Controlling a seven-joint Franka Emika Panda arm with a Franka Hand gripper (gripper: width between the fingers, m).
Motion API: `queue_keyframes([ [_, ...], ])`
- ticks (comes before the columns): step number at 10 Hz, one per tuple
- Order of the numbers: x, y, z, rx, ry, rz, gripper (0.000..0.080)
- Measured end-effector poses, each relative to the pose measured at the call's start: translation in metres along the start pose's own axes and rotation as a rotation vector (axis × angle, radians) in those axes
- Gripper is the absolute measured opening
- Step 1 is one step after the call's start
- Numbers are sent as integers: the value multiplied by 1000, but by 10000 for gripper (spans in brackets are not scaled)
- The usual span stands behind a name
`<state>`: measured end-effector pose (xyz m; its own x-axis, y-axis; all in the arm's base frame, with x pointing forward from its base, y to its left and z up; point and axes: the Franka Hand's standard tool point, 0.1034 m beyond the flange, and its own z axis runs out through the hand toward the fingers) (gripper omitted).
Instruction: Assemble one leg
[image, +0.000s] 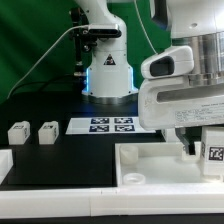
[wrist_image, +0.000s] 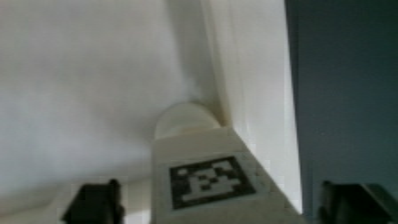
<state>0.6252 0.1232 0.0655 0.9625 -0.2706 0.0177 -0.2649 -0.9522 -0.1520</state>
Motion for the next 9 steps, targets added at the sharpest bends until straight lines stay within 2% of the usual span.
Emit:
queue_keyframes([
  [1, 0, -1, 0, 5, -2, 118, 325],
  [2, 0, 5, 1, -2, -5, 188, 287],
  [4, 3, 7, 2, 7, -8, 462, 281],
  [8, -3, -1, 5, 21, -12, 1323, 274],
  [9, -3, -1, 6, 23, -12, 1387, 274],
])
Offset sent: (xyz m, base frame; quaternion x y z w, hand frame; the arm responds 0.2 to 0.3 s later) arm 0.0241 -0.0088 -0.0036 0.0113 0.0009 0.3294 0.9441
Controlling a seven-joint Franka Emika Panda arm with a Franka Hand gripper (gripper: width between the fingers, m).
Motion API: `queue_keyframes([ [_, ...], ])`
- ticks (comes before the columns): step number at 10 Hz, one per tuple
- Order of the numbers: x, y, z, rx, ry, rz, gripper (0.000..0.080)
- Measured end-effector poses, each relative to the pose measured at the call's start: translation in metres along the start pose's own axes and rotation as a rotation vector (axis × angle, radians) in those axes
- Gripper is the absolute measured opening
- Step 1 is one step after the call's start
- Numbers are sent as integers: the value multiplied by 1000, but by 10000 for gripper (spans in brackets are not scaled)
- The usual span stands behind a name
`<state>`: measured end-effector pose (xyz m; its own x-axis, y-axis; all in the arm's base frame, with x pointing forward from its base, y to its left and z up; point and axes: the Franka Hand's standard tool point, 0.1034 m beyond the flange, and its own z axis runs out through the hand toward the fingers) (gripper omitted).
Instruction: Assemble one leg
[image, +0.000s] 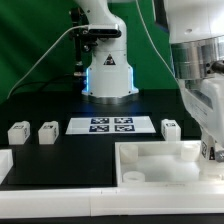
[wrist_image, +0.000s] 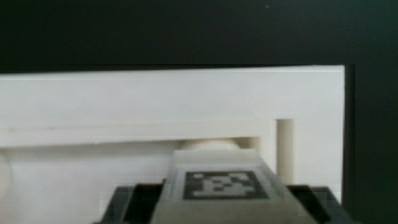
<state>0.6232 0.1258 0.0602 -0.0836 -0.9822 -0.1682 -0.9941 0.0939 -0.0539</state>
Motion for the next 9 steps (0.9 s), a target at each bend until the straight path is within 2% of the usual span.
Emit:
queue_keyframes([
  [3, 0, 0, 0, -1, 3, -98, 274],
  [4, 0, 0, 0, -2, 5, -327, 472],
  [5, 5, 0, 0, -4, 4, -557, 472],
  [6, 9, -1, -1, -9, 2, -697, 606],
  [7, 6, -1, -3, -7, 5, -752, 641],
  [9, 8, -1, -3, -11, 10, -995, 648],
])
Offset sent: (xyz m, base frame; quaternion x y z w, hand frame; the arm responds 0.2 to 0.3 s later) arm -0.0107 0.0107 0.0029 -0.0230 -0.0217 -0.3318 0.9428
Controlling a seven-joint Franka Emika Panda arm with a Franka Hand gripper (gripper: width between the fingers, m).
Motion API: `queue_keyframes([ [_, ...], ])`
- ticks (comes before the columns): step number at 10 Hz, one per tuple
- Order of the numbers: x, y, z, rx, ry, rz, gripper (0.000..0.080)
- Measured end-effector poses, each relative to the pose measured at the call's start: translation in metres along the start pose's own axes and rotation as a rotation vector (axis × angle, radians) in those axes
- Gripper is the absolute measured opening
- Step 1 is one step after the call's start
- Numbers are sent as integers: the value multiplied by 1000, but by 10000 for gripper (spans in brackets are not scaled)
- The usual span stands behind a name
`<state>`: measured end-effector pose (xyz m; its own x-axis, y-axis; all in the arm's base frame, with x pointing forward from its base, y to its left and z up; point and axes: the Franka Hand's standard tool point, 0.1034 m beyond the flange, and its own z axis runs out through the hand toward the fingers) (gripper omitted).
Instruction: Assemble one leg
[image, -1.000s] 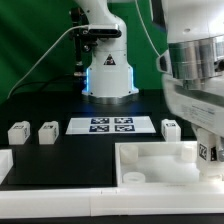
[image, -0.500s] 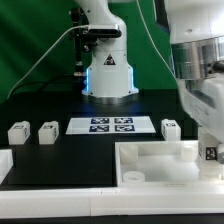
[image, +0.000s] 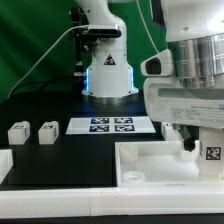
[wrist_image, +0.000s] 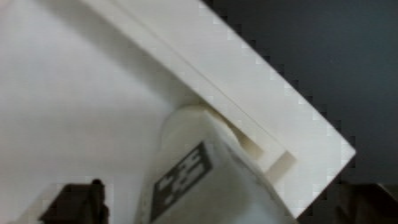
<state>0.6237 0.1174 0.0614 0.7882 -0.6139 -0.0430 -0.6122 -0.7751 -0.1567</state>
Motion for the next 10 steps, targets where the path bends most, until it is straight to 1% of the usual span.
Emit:
queue_keyframes([
  [1, -1, 0, 0, -15, -1, -139, 648],
  [2, -3, -2, -2, -70, -7, -362, 649],
  [3, -4, -5, -3, -94, -9, -482, 649],
  [5, -1, -2, -2, -93, -4, -474, 649],
  [6, -1, -3, -2, -93, -4, -473, 508],
  [7, -3, -4, -2, -86, -2, -337, 508],
  [8, -3, -4, -2, -83, 0, -233, 332],
  [9, -3, -4, -2, -82, 4, -122, 332],
  [10, -2, -4, -1, -77, 10, 20, 288],
])
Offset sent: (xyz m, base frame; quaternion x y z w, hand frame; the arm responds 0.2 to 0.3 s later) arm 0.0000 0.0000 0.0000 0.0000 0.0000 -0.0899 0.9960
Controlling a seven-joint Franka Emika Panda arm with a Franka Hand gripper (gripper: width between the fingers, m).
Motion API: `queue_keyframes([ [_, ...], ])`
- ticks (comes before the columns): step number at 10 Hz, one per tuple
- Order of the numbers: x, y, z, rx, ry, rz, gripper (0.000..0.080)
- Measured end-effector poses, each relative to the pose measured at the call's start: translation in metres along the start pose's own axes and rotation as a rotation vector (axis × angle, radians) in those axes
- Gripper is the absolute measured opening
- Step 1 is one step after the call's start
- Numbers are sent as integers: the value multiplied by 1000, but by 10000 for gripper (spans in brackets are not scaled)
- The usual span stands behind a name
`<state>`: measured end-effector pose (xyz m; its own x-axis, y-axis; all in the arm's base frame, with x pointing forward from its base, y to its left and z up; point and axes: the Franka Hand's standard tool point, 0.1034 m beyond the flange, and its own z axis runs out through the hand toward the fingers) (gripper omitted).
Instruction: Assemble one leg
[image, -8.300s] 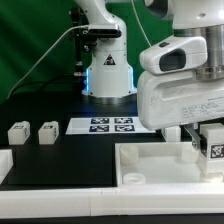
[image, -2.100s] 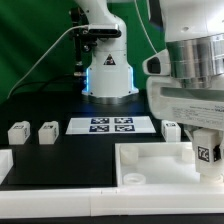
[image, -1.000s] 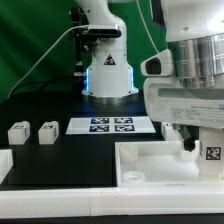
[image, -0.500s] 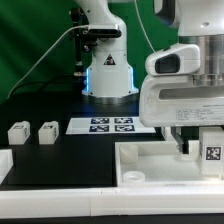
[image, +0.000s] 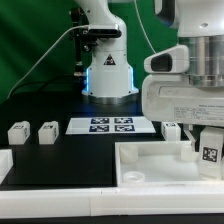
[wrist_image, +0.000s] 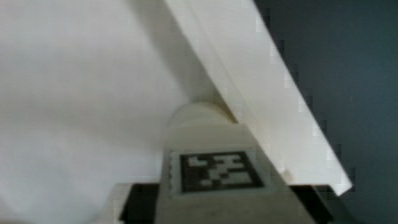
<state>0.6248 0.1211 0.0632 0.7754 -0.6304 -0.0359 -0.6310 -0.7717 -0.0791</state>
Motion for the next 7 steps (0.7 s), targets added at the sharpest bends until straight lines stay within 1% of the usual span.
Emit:
queue_keyframes([
  [1, 1, -1, 0, 3, 4, 113, 288],
  [2, 1, -1, 0, 8, 10, 305, 288],
  [3, 1, -1, 1, 28, 13, 558, 288],
  [4, -1, -3, 2, 54, 18, 751, 288],
  [5, -3, -5, 3, 74, 13, 843, 288],
  [7, -2, -5, 2, 75, 10, 844, 288],
])
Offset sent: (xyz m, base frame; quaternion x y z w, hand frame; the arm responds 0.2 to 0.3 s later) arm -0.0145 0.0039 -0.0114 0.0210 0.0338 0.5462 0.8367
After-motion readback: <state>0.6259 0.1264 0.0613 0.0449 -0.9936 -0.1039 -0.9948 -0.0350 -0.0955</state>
